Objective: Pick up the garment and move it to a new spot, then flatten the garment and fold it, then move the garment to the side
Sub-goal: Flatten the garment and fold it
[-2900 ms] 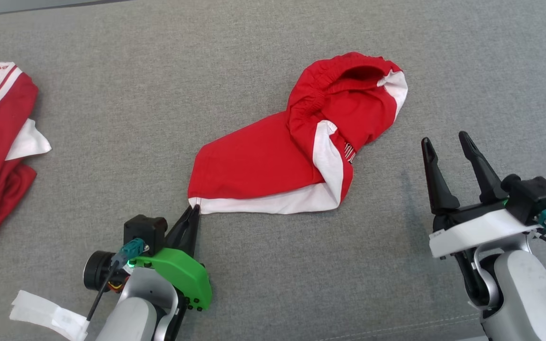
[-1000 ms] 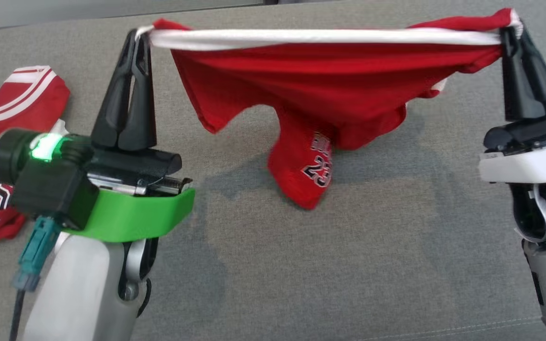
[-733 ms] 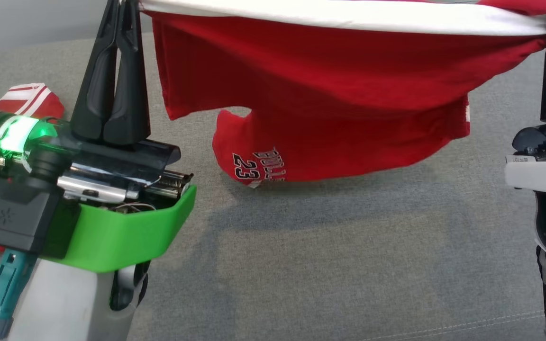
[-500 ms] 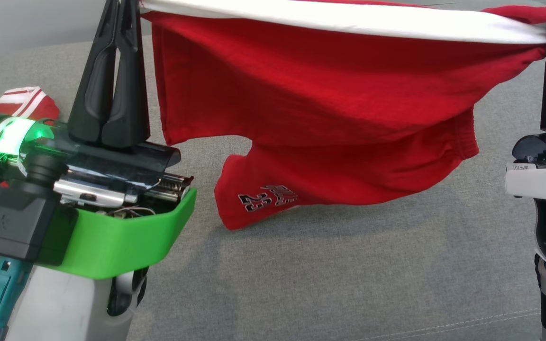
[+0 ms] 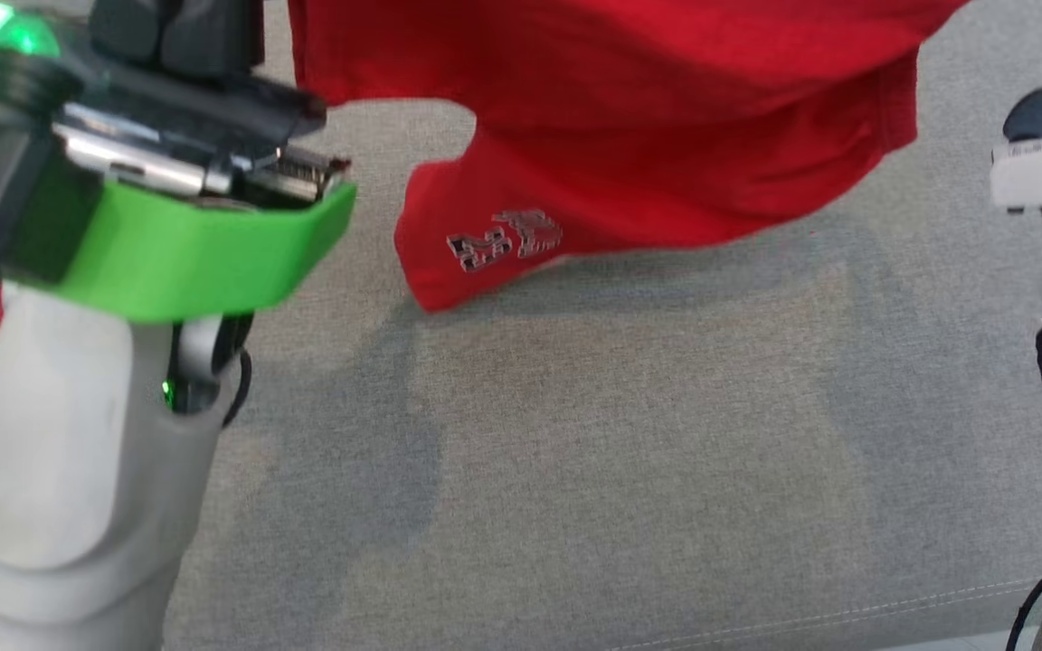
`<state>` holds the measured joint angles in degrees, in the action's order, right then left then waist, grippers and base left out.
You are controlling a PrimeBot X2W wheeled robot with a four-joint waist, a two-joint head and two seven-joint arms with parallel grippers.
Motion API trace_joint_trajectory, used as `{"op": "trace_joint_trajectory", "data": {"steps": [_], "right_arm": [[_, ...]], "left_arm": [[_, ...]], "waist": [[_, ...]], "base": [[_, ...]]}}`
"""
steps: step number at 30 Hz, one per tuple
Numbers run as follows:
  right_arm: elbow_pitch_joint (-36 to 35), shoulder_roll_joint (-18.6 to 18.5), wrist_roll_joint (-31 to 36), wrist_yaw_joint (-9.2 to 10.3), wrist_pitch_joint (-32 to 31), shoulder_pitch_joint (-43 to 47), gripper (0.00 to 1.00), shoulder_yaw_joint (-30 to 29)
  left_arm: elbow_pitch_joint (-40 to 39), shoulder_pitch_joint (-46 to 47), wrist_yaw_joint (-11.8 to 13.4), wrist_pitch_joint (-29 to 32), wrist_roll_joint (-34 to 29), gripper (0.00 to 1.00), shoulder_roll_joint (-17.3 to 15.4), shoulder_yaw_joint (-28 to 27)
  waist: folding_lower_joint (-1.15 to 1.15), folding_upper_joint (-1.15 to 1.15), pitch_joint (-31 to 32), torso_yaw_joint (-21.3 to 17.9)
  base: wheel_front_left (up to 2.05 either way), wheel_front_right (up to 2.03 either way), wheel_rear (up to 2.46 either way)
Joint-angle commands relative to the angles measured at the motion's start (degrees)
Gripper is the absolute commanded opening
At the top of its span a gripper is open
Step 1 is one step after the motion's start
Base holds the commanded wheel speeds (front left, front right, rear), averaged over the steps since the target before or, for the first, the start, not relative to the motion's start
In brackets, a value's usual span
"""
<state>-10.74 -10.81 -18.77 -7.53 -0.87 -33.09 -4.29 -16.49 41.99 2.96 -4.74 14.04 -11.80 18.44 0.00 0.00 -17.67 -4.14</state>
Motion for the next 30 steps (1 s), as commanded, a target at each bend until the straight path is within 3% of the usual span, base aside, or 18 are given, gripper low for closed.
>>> {"op": "trace_joint_trajectory", "data": {"steps": [1, 9, 10, 14, 19, 23, 27, 30], "right_arm": [[2.1, -0.7, -1.0, 0.08, 0.7, -3.5, 0.0, 0.5], [18.9, -1.4, -2.4, 0.06, 5.0, -22.7, 0.0, 4.2], [24.4, -1.0, -2.6, 0.06, 7.2, -27.2, 0.0, 5.4], [36.3, 0.9, -3.1, 0.06, 12.3, -34.6, 0.0, 7.4], [51.6, 2.7, -3.7, 0.06, 14.5, -39.3, 0.0, 9.9], [59.8, 3.5, -5.0, 0.06, 15.4, -40.0, 0.0, 12.3], [63.0, 3.0, -7.4, 0.06, 16.0, -36.8, 0.0, 14.8], [61.7, 2.4, -9.7, 0.06, 16.1, -32.2, 0.0, 16.6]], "left_arm": [[2.6, 4.1, -1.2, -0.8, 0.7, 0.0, 0.3, -0.3], [24.6, 23.8, -6.1, -6.4, 1.4, 0.0, 2.9, -0.3], [31.0, 28.1, -6.7, -7.6, 1.4, 0.0, 3.5, -0.4], [43.2, 34.2, -7.7, -9.3, 1.6, 0.0, 4.4, -0.4], [58.7, 36.2, -8.9, -9.7, 4.2, 0.0, 5.8, -0.4], [67.2, 34.8, -9.5, -10.0, 6.7, 0.0, 6.8, -0.9], [70.7, 32.1, -9.9, -10.3, 9.1, 0.0, 7.7, -1.6], [68.2, 27.5, -9.9, -10.4, 9.7, 0.0, 8.1, -2.9]], "waist": [[0.0, 0.0, -2.6, 0.7], [0.0, 0.0, -7.0, 2.0], [0.0, 0.0, -7.7, 2.0], [0.0, 0.0, -8.5, 1.7], [0.0, 0.0, -9.3, 1.5], [0.0, 0.0, -10.1, 1.6], [0.0, 0.0, -10.6, 2.2], [0.0, 0.0, -10.4, 2.4]], "base": [[0.0, 0.0, 0.0], [0.0, 0.0, 0.0], [0.0, 0.0, 0.0], [0.0, 0.0, 0.0], [0.0, 0.0, 0.0], [0.0, 0.0, 0.0], [0.0, 0.0, 0.0], [0.0, 0.0, 0.0]]}}
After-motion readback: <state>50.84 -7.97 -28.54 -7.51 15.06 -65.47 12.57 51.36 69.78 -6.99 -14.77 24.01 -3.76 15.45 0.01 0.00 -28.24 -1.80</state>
